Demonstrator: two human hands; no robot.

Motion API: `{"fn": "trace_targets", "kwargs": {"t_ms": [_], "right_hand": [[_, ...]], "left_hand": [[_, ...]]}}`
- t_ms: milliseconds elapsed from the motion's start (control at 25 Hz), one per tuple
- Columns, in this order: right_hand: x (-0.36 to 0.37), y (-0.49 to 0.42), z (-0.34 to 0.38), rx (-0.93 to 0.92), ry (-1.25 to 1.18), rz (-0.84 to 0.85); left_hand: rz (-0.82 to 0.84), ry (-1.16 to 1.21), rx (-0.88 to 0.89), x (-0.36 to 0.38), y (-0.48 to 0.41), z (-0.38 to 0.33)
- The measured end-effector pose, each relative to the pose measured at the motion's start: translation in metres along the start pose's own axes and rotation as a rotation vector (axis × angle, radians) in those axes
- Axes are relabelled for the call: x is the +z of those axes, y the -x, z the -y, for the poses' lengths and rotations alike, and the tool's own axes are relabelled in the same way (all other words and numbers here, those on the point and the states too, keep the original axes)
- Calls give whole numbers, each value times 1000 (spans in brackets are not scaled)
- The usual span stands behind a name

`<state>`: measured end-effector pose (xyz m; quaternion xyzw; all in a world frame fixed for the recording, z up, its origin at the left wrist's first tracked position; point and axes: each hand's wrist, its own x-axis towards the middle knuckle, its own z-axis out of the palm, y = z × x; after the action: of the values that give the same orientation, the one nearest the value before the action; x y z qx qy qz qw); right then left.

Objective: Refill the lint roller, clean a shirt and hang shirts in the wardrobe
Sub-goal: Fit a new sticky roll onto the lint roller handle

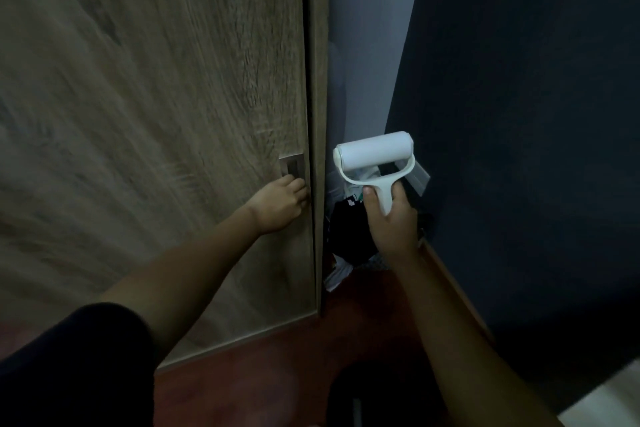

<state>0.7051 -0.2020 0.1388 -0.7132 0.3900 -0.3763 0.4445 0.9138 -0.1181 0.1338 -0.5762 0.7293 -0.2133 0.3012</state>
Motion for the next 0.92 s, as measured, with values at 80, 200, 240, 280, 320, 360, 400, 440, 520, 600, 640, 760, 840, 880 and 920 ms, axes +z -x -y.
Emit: {"fn": "trace_targets", "kwargs": {"t_ms": [80, 200, 240, 280, 320, 360, 400, 440, 520, 600, 640, 760, 840, 880, 920], "right_hand": [[8, 1, 4, -12, 2, -1], [21, 8, 14, -33, 31, -4], [26, 11, 19, -37, 34, -7], [33, 15, 25, -41, 33, -9], [39, 19, 31, -49, 28, -8], [47, 24, 38, -59, 16, -5], [58, 31, 47, -76, -5, 4], [71, 40, 56, -93, -30, 14], [100, 62, 73, -116, -65, 42], [130, 84, 87, -108, -84, 75], [145, 95, 94, -100, -101, 89], [180, 122, 112, -93, -136, 103], [203, 142, 125, -105, -140, 107], [213, 153, 130, -109, -143, 112], [223, 162, 136, -107, -143, 117]], "left_hand": [[-46, -2, -1, 6, 6, 1], [-45, 38, -24, 17, 26, 3], [-31, 32, -38, 22, 35, 4], [-26, 28, -48, 27, 48, 5], [-28, 30, -57, 31, 60, 6], [-24, 26, -66, 34, 73, 7], [-1, 16, -77, 38, 90, 9], [24, 19, -94, 42, 108, 11], [56, 41, -135, 51, 148, 16], [108, 53, -182, 59, 188, 20], [134, 42, -186, 65, 208, 22], [229, 80, -243, 85, 260, 24], [270, 85, -282, 98, 298, 29], [290, 88, -294, 103, 317, 32], [295, 96, -298, 109, 336, 35]]}}
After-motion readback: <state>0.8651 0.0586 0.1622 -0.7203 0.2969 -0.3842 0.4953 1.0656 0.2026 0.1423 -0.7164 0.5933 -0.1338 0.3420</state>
